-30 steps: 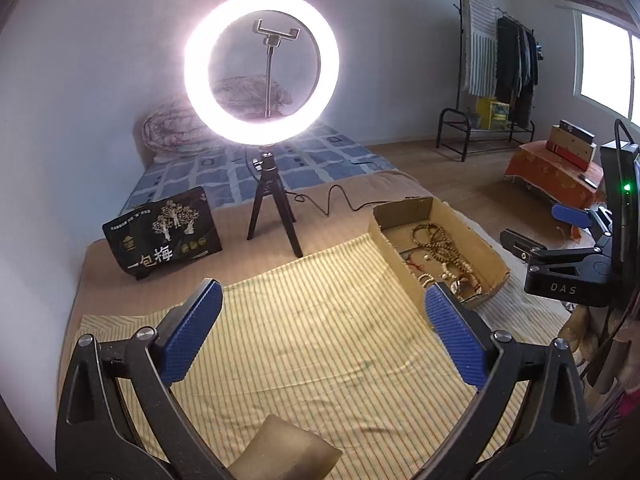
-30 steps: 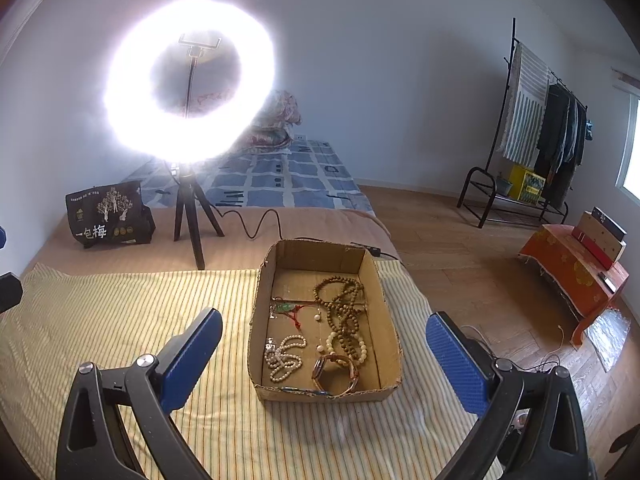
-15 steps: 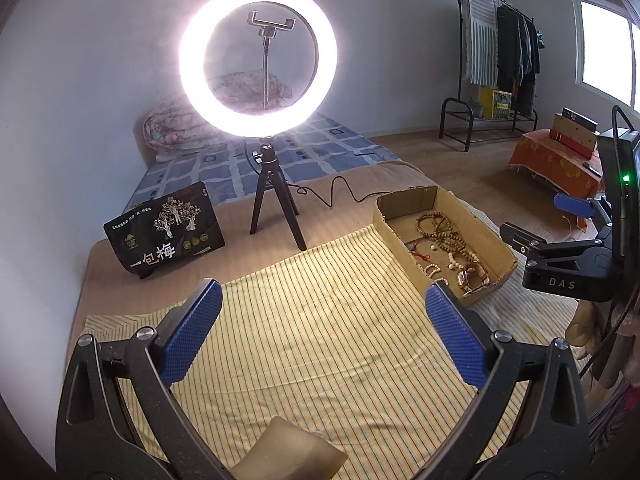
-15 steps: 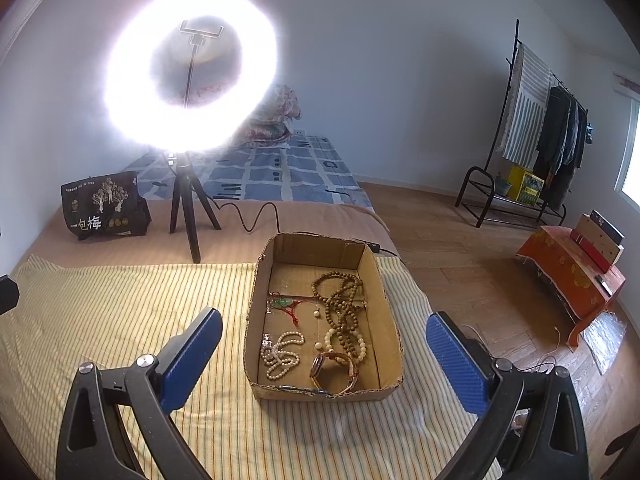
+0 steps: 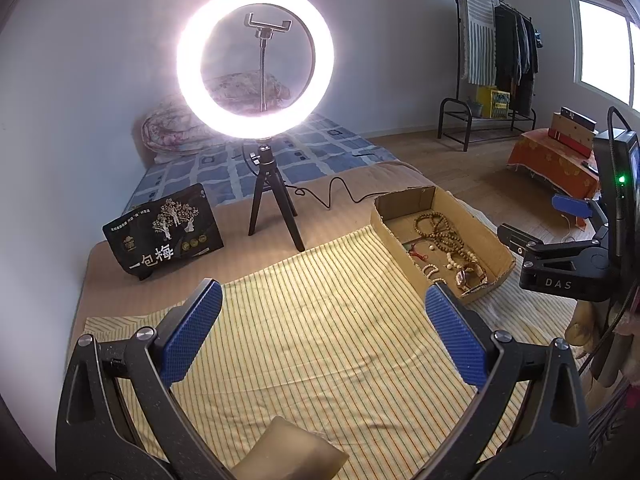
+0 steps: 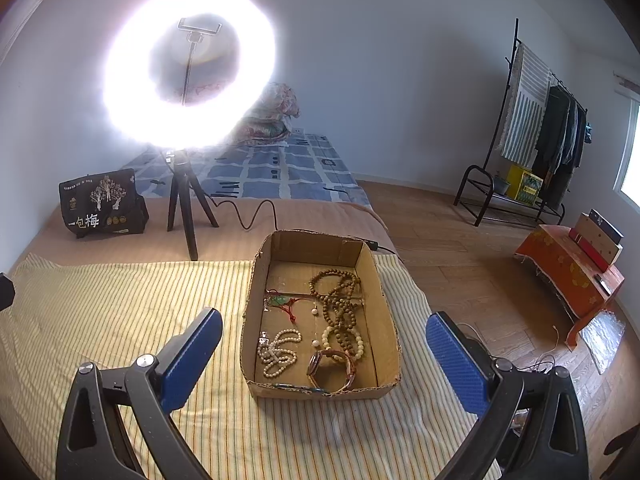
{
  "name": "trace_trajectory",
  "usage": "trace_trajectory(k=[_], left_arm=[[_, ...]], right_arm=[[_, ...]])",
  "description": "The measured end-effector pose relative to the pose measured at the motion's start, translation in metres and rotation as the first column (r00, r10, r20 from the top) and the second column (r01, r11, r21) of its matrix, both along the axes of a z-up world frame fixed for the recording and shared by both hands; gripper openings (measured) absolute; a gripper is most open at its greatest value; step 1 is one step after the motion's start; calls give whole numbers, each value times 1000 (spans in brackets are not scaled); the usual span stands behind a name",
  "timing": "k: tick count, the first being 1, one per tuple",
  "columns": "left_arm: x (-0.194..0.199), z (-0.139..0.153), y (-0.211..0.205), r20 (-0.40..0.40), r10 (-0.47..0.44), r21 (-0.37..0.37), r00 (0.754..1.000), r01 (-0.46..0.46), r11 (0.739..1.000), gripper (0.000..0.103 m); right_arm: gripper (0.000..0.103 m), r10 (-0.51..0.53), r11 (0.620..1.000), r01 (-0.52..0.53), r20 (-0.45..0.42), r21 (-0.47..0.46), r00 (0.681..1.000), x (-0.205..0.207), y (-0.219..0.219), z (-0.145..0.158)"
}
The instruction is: Organize jewelry
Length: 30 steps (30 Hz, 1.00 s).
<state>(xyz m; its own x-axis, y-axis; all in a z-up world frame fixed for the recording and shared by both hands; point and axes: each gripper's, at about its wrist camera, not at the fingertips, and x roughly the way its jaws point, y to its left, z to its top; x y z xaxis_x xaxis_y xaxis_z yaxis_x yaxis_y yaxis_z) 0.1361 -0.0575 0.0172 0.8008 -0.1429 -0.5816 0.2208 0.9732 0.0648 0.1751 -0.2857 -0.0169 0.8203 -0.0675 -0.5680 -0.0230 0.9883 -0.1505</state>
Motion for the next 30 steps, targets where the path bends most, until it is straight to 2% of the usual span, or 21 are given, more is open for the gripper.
trace_trajectory(k=[30], left_arm=[[0,1,0,-2,2,-3,1000,-2,1000,103]], right_arm=[[103,-2,1000,2,0,-6,1000,-1,-1,-2]])
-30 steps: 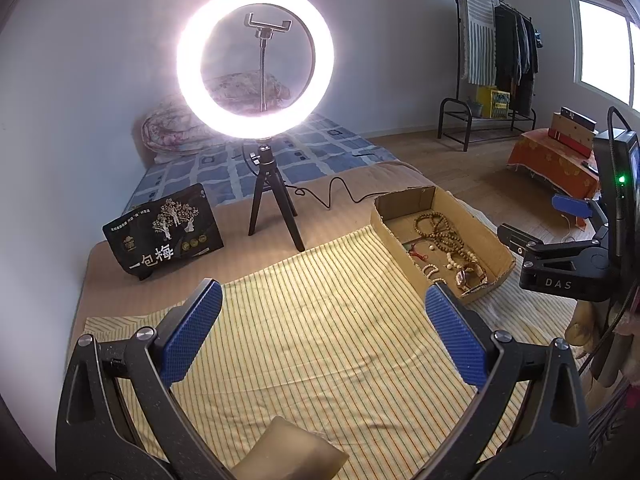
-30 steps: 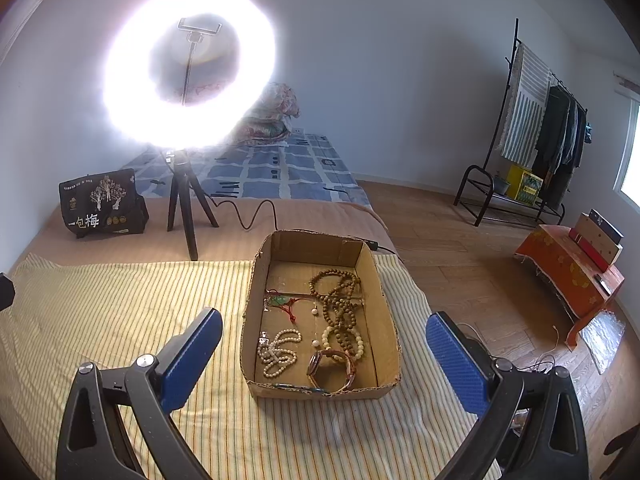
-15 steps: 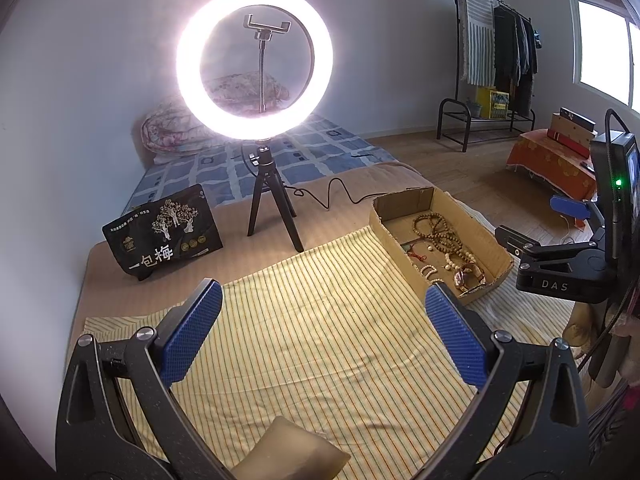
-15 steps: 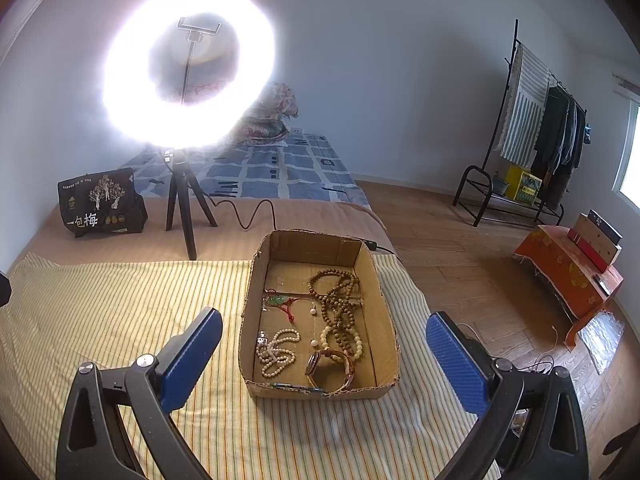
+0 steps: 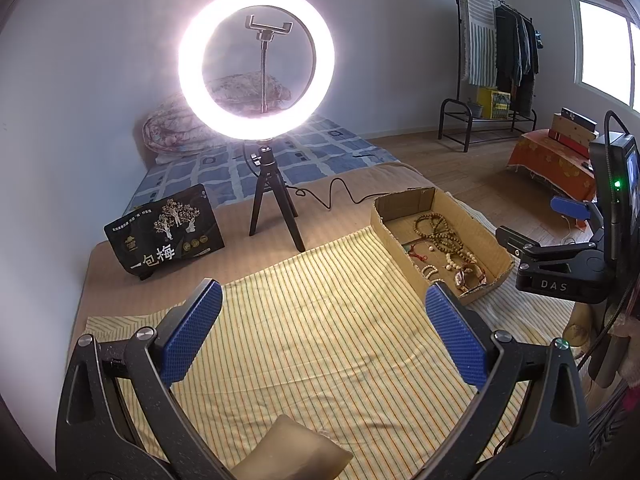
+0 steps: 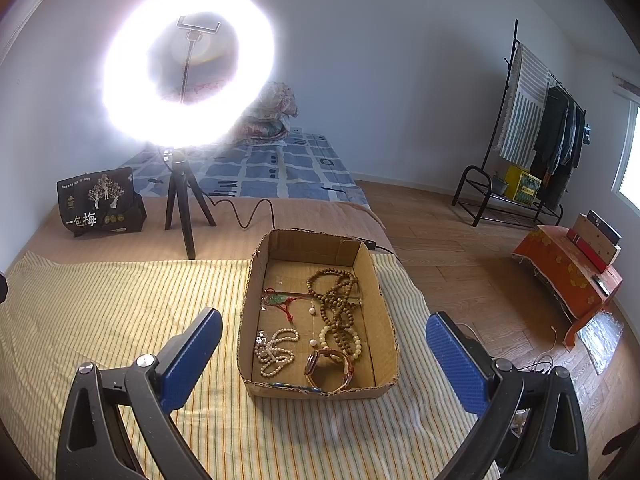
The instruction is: Organize jewelry
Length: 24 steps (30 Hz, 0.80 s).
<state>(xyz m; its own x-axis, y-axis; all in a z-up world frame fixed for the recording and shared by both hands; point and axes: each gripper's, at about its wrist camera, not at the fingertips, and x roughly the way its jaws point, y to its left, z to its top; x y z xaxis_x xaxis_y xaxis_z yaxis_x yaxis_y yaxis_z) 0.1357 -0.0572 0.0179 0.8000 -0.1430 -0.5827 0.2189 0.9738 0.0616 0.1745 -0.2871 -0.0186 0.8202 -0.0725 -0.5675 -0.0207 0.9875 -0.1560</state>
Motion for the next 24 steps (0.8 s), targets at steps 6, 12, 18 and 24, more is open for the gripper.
trace_trajectory(k=[6,12,18,24], left_arm=[[1,1,0,-11,8,-2,1000,-8,1000,103],[3,-1,1,-16,14,1,1000,-14,1000,103],[3,-2,2,-21,16,2,1000,-16,1000,103],[4,-3,4,-11,28,2,1000,-28,1000,103]], right_arm=[[103,3,1000,-3,-3,-4,1000,-2,-2,-3],[103,4,1000,-4,-5,-3,1000,-1,-1,-3],[103,9,1000,-10,-12,-8,1000,-1,1,-5],[103,9,1000,-9,-17,-10,1000,0,2,-5]])
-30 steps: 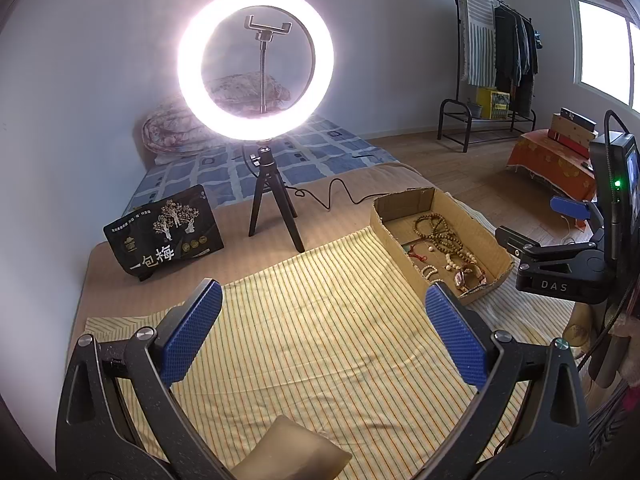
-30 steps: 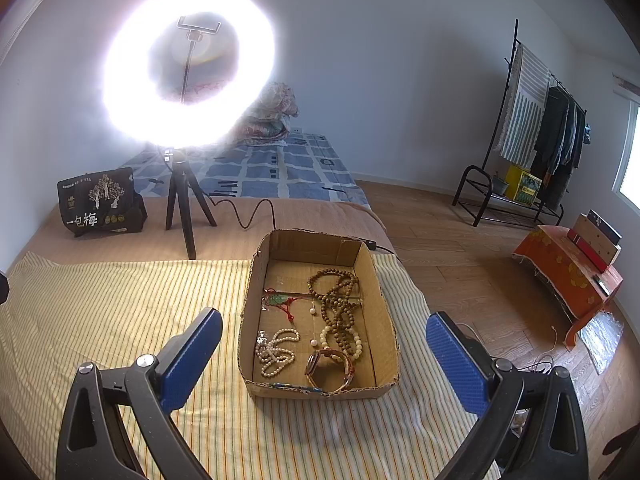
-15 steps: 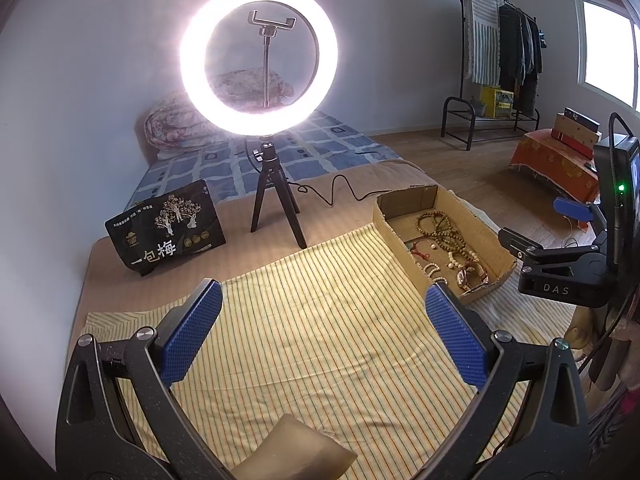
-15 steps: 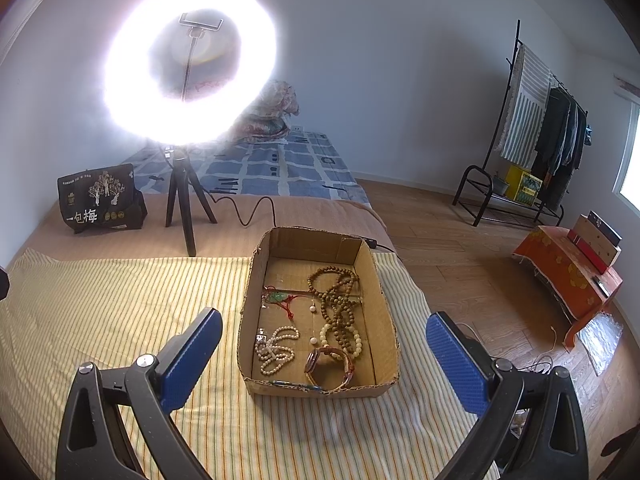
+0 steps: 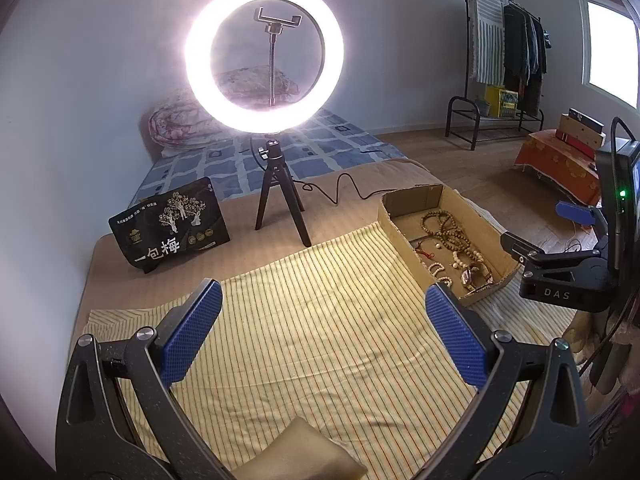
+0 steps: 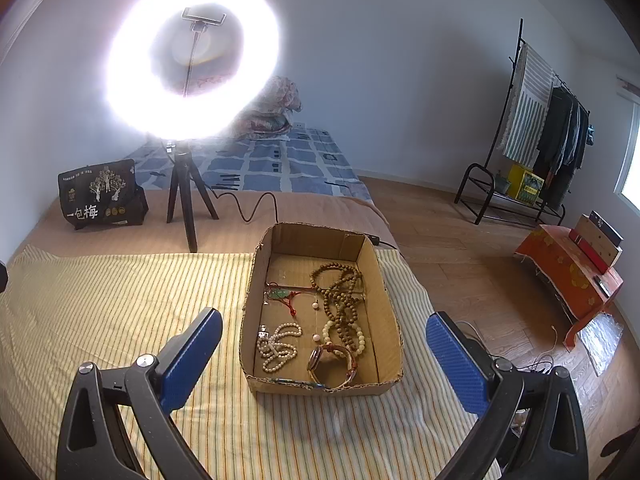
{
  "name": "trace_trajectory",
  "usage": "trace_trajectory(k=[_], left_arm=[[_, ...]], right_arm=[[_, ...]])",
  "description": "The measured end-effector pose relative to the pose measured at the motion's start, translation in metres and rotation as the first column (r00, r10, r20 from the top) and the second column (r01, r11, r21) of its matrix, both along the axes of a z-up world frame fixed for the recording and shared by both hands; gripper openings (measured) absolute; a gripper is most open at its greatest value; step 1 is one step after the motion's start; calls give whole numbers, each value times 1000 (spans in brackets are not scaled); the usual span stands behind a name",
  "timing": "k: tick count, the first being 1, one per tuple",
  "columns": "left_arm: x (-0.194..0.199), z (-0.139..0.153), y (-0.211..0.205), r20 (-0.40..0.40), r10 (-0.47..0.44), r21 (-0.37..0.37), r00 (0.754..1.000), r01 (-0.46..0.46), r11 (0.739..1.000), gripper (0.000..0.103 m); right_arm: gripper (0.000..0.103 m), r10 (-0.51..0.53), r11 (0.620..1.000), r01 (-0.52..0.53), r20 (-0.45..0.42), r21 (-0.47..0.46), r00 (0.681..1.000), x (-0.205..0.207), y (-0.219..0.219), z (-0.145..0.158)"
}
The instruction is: Organize jewelry
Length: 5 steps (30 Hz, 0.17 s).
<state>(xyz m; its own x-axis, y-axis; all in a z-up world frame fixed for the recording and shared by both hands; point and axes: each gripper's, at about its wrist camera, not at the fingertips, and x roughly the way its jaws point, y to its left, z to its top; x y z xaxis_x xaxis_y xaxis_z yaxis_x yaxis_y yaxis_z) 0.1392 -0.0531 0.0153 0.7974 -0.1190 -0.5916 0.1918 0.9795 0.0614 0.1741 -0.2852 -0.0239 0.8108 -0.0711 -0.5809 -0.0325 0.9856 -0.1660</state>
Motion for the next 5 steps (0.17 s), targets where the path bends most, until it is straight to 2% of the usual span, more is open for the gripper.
trace_trajectory(k=[5], left_arm=[[-1,0,1,17,9,3,1000,-9,1000,103]], right_arm=[[103,-6,1000,6,-4,3,1000,0,-1,-1]])
